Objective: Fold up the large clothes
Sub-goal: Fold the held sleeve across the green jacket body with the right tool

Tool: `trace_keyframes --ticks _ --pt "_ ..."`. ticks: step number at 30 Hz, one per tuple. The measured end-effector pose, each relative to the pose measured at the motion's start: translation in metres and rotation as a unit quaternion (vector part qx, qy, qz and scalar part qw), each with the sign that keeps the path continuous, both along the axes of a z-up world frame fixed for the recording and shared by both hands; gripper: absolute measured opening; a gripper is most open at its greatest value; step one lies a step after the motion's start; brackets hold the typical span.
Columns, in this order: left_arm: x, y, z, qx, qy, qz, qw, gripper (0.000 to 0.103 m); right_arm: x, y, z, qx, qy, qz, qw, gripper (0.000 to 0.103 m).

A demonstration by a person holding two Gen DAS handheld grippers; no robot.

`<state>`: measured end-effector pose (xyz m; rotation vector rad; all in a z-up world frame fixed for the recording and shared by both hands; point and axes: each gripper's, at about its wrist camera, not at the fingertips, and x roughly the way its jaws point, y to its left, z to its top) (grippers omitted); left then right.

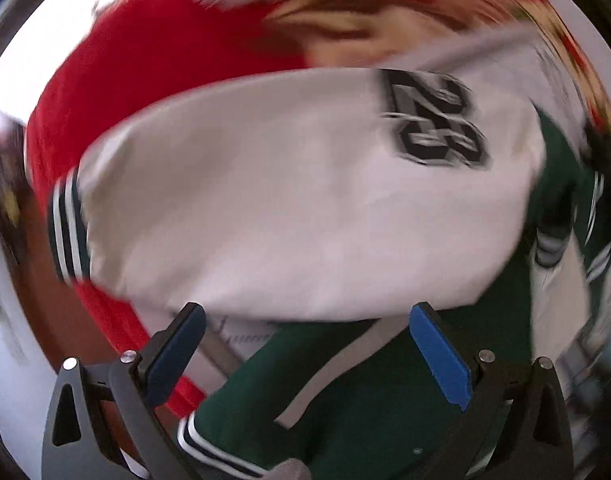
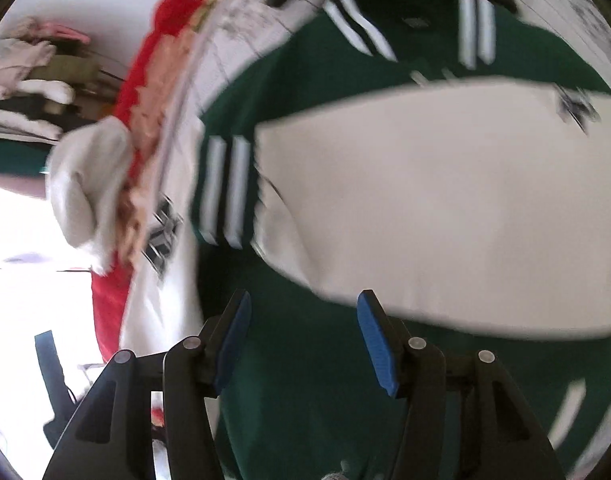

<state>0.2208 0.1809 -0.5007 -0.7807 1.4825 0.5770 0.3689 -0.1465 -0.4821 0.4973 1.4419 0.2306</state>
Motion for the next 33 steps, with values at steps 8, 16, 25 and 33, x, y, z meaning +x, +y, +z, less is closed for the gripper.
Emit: trace_keyframes --ticks 8,16,25,33 --pt "-0.073 0.079 -0.070 -0.132 -0.039 0.235 0.9622 0.103 -0.071 -0.003 -0.017 -0.038 0.088 -0.003 0.995 0.057" --pt "-0.083 0.123 -0.068 -0.063 -0.065 0.382 0.9196 0.071 -0.064 0.034 -0.027 -0.068 0.069 0.002 0.995 0.057" --pt "-0.043 0.168 -0.049 0.037 -0.114 0.311 0.9428 0.007 -0.018 0.056 -0.019 -0.137 0.049 0.002 0.989 0.058" --pt "-0.010 0.192 -0.073 0.014 -0.151 0.265 0.9521 0.047 0.017 0.053 -0.032 -0.205 0.055 0.008 0.977 0.058"
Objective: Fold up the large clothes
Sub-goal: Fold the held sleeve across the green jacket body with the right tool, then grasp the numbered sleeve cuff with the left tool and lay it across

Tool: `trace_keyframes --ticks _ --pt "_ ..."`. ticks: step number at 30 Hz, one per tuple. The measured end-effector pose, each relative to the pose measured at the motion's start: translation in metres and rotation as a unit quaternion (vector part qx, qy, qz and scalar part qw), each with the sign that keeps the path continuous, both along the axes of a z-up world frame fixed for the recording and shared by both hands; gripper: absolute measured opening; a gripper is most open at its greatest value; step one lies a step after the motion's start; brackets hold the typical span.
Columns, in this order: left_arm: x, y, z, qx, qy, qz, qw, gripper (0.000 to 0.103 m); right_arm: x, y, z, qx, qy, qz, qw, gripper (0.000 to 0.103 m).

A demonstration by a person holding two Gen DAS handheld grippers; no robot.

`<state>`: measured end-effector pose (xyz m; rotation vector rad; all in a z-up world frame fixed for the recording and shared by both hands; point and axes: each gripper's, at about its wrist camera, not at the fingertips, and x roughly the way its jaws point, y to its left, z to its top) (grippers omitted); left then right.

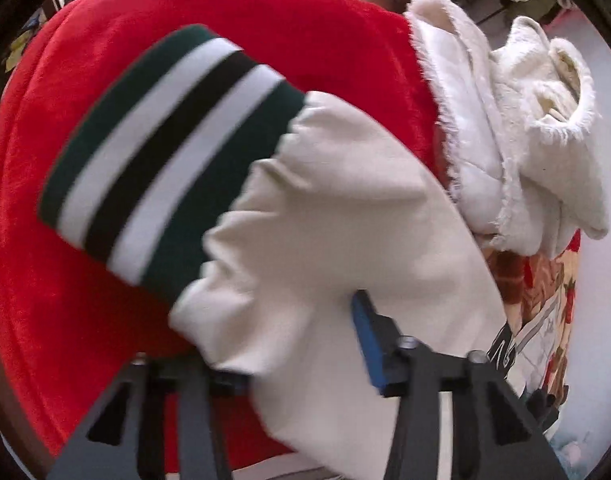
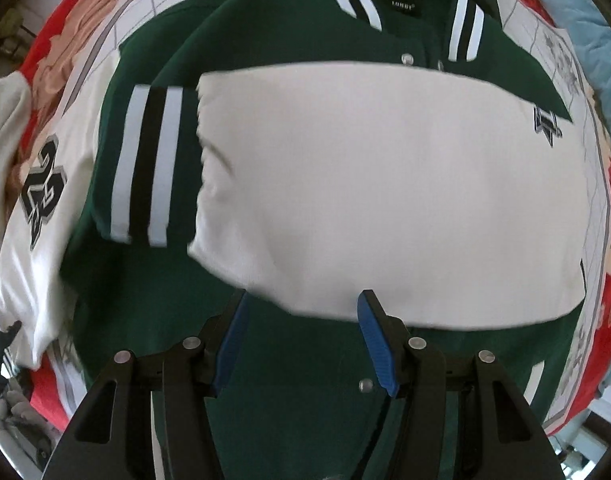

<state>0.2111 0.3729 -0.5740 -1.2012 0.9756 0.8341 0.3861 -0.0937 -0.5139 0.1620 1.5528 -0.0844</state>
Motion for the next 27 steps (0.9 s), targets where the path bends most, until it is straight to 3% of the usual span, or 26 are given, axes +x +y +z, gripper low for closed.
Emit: trace_keyframes --ticks 2,3,4,6,10,14,18,23,27 --pt "0.006 -0.004 0.003 0.016 0.007 0.001 0.9998 0.045 0.007 -0.002 -0.002 0.012 0.000 -0.009 1.000 0.059" --pt "0.011 -0.008 0.006 0.029 0.011 0.006 0.9995 0.022 0.010 -0.003 -0.003 0.013 -0.001 -0.013 1.000 0.060" --pt "0.013 -0.010 0.012 0.049 0.025 0.010 0.9984 0.008 0.013 -0.002 -0.002 0.010 -0.003 -0.014 1.000 0.060" --pt "0.019 -0.010 0.026 0.072 0.024 0.011 0.9970 0.003 0.017 -0.001 0.002 0.000 -0.011 -0.012 1.000 0.060" --pt "0.034 -0.021 0.084 0.164 0.026 -0.021 0.9859 0.002 0.021 0.006 0.016 -0.060 -0.033 0.014 0.998 0.062" --pt "0.074 -0.058 0.165 0.296 0.026 -0.122 0.9470 0.002 0.024 0.013 0.025 -0.101 -0.052 0.026 0.993 0.062" --pt "0.117 -0.115 0.217 0.368 0.013 -0.233 0.9001 0.002 0.027 0.003 0.031 -0.075 -0.054 0.003 0.996 0.062" --pt "0.159 -0.216 0.252 0.399 -0.029 -0.356 0.8446 0.002 0.008 -0.053 0.036 -0.026 -0.050 -0.047 0.997 0.062" --pt "0.186 -0.314 0.251 0.366 -0.058 -0.444 0.8159 0.002 -0.021 -0.119 0.044 -0.002 -0.045 -0.106 0.993 0.062"
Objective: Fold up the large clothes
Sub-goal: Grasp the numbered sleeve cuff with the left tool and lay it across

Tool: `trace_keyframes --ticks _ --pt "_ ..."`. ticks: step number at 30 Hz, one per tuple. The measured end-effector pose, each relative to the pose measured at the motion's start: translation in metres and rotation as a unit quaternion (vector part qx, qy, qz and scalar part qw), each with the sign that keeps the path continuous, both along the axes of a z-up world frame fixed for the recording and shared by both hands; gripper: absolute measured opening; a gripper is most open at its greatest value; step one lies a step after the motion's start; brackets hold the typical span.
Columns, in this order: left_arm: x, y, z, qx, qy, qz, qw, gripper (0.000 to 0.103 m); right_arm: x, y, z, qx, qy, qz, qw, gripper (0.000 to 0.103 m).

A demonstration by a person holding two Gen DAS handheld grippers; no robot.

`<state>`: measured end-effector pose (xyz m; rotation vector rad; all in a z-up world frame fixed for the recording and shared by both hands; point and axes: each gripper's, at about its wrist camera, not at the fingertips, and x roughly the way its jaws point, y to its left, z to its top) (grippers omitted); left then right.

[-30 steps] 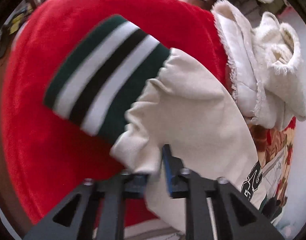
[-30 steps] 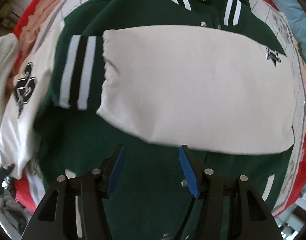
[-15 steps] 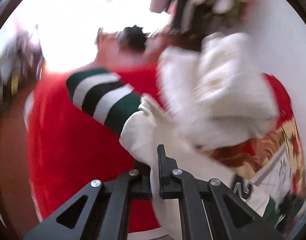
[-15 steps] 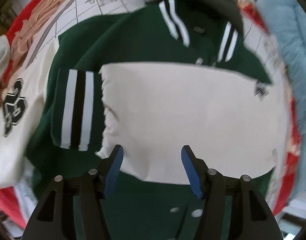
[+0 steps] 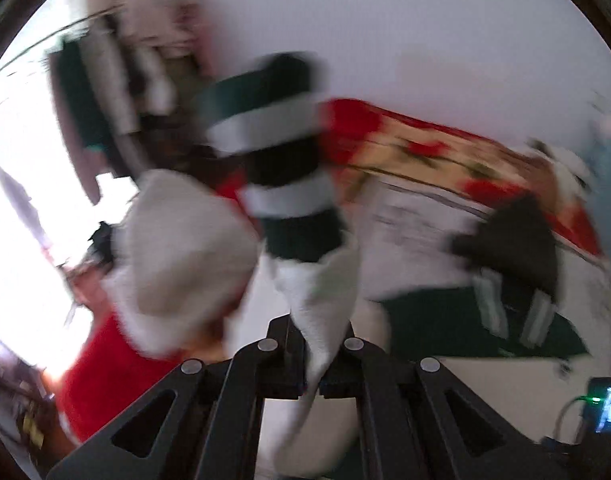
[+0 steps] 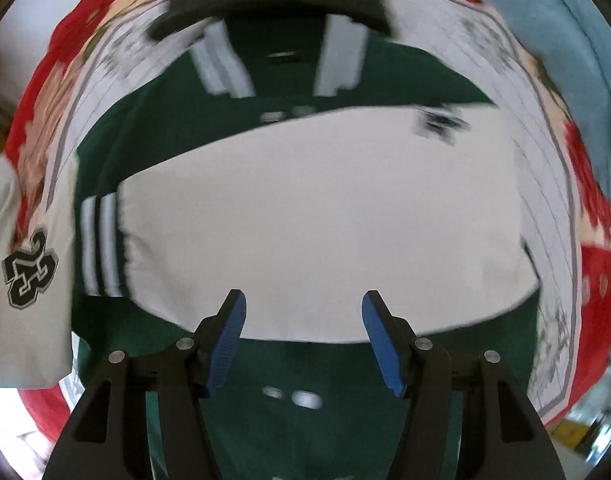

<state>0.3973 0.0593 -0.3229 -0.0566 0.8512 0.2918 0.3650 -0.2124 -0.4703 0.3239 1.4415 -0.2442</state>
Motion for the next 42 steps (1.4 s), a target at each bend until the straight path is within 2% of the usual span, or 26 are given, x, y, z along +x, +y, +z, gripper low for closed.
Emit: trace_keyframes --ticks 3,6,9,13,16,19,20,21,22,23,24,31,36,39,42 --pt "0.017 -0.086 -0.016 -0.030 0.029 -0.073 0.9964 0.001 -0.022 -0.057 -0.004 0.010 0.007 -0.041 0.999 0.062" --pt "0.029 -0.180 -0.044 -0.059 0.069 -0.144 0.9854 0.001 -0.052 -0.119 -0.010 0.008 0.014 -0.086 0.996 0.062" --pt "0.033 -0.261 -0.076 -0.060 0.102 -0.201 0.9724 0.002 -0.081 -0.168 -0.018 -0.002 0.017 -0.119 0.993 0.062" --pt "0.034 -0.327 -0.120 -0.037 0.149 -0.236 0.9597 0.003 -0.119 -0.212 -0.040 0.005 0.036 -0.158 0.987 0.062" --pt "0.032 -0.339 -0.147 -0.012 0.193 -0.234 0.9529 0.007 -0.138 -0.234 -0.058 0.025 0.052 -0.176 0.983 0.062" --pt "0.025 -0.334 -0.163 -0.015 0.217 -0.221 0.9505 0.013 -0.149 -0.242 -0.066 0.038 0.057 -0.177 0.982 0.062" --pt "0.022 -0.332 -0.167 -0.014 0.224 -0.216 0.9501 0.024 -0.152 -0.245 -0.069 0.042 0.058 -0.177 0.982 0.062" --pt "0.020 -0.330 -0.171 -0.009 0.232 -0.212 0.9492 0.048 -0.153 -0.247 -0.070 0.044 0.058 -0.177 0.982 0.062" --pt "0.018 -0.328 -0.175 -0.008 0.241 -0.208 0.9481 0.063 -0.153 -0.250 -0.071 0.047 0.058 -0.176 0.982 0.062" --pt "0.012 -0.327 -0.181 -0.013 0.245 -0.204 0.9477 0.085 -0.152 -0.253 -0.072 0.050 0.058 -0.175 0.982 0.062" --pt "0.008 -0.324 -0.184 -0.020 0.246 -0.200 0.9481 0.089 -0.151 -0.255 -0.073 0.053 0.057 -0.174 0.982 0.062" --pt "-0.009 -0.318 -0.181 -0.031 0.250 -0.187 0.9494 0.095 -0.140 -0.274 -0.072 0.075 0.039 -0.169 0.982 0.062" --pt "-0.027 -0.307 -0.163 -0.042 0.255 -0.179 0.9493 0.098 -0.128 -0.289 -0.060 0.119 0.018 -0.180 0.976 0.062" --pt "-0.042 -0.286 -0.151 -0.053 0.264 -0.152 0.9509 0.098 -0.120 -0.297 -0.054 0.129 0.017 -0.180 0.975 0.062" --pt "-0.045 -0.265 -0.150 -0.035 0.272 -0.114 0.9549 0.098 -0.101 -0.287 -0.048 0.165 -0.003 -0.172 0.971 0.062"
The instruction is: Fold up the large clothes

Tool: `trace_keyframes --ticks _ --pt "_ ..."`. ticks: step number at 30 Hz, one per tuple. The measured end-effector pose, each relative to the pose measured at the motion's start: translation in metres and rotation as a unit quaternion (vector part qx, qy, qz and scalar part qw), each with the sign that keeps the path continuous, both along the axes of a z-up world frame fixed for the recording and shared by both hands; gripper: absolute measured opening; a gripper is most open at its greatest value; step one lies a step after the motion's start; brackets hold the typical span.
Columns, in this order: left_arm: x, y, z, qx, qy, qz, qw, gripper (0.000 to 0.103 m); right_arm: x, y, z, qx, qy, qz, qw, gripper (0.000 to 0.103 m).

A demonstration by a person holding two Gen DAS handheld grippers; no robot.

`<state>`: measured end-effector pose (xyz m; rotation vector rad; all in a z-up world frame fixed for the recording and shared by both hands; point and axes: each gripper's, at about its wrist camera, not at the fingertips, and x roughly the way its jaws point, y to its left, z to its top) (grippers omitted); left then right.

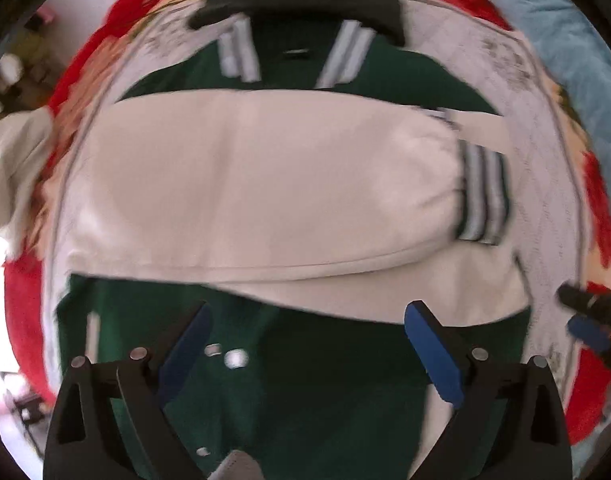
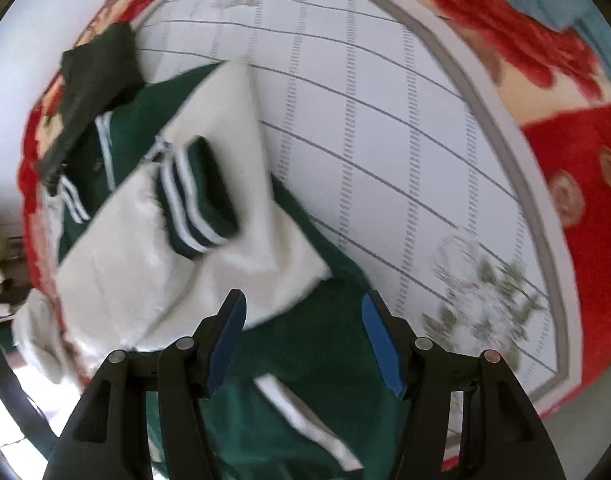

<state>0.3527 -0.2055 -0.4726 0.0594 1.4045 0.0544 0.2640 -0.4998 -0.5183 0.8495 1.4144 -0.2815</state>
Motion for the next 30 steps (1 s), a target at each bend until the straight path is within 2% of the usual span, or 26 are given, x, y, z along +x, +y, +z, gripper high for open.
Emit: trace_keyframes --ticks 5,6,10,11,13,14,19,24,26,30 --pt "0.034 0.036 -0.018 0.060 -0.014 0.057 0.9964 0.098 0.047 0.007 -0.022 0.073 -0.050 0.008 0.996 0.062" --pt "0.040 0.044 -0.022 0.069 -0.018 0.067 0.9952 0.098 0.061 0.009 -0.032 0.095 -0.052 0.011 0.994 0.062" --pt "0.063 0.067 -0.040 0.104 -0.026 0.090 0.9902 0.098 0.103 0.024 -0.063 0.117 -0.041 0.039 0.991 0.062" --pt "0.067 0.070 -0.045 0.109 -0.024 0.092 0.9895 0.098 0.110 0.029 -0.070 0.117 -0.031 0.052 0.991 0.057" --pt "0.073 0.075 -0.055 0.117 -0.014 0.095 0.9885 0.098 0.118 0.037 -0.073 0.102 -0.024 0.075 0.992 0.034" --pt "0.075 0.078 -0.060 0.114 -0.006 0.100 0.9884 0.098 0.119 0.039 -0.070 0.087 -0.032 0.084 0.992 0.007" --pt "0.073 0.078 -0.063 0.096 0.000 0.107 0.9896 0.098 0.107 0.038 -0.048 0.050 -0.059 0.083 0.994 0.005" --pt "0.072 0.068 -0.062 0.086 0.001 0.100 0.9913 0.098 0.091 0.011 -0.034 0.020 -0.061 0.029 0.998 0.005" --pt "0.073 0.066 -0.063 0.083 0.002 0.100 0.9915 0.098 0.090 0.001 -0.034 0.000 -0.057 0.017 0.998 0.004" --pt "0.074 0.066 -0.064 0.083 0.003 0.098 0.9916 0.098 0.095 -0.007 -0.053 0.009 -0.031 0.009 0.999 0.005"
